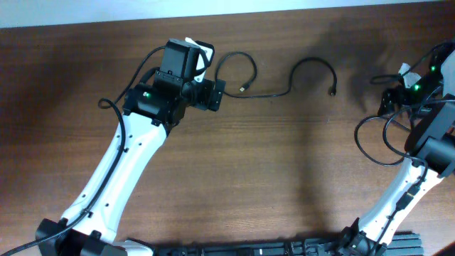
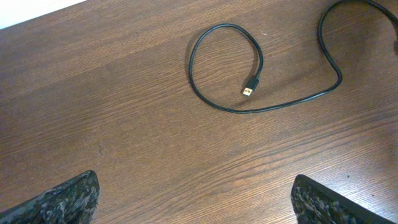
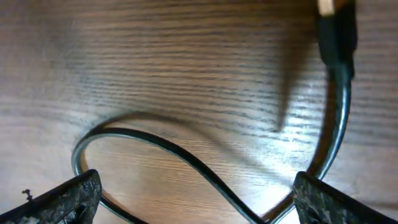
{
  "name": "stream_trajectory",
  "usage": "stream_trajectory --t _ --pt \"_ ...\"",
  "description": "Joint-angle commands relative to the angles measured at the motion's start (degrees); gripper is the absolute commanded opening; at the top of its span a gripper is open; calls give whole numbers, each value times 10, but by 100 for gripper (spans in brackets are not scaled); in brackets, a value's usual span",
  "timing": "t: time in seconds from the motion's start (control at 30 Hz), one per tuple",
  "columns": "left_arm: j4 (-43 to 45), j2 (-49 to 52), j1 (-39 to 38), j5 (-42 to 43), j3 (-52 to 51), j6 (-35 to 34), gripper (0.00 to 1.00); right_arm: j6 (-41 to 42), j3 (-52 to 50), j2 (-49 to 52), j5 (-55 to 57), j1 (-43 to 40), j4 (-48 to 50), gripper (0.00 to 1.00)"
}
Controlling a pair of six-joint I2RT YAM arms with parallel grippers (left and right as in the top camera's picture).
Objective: Untangle cables
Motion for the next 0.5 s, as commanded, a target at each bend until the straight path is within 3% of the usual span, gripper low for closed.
stream_trajectory --t 0.0,0.17,0.23,0.47 --pt "1 -13 1 -6 2 -8 99 -115 -14 3 -7 3 -1 96" --pt "1 -13 1 -6 2 -8 99 -212 -59 3 -7 3 7 95" --pt "1 -13 1 -6 2 -8 99 -233 -83 3 -7 2 30 88" --pt "1 -13 1 -6 2 -8 99 -238 -108 3 -7 2 95 24"
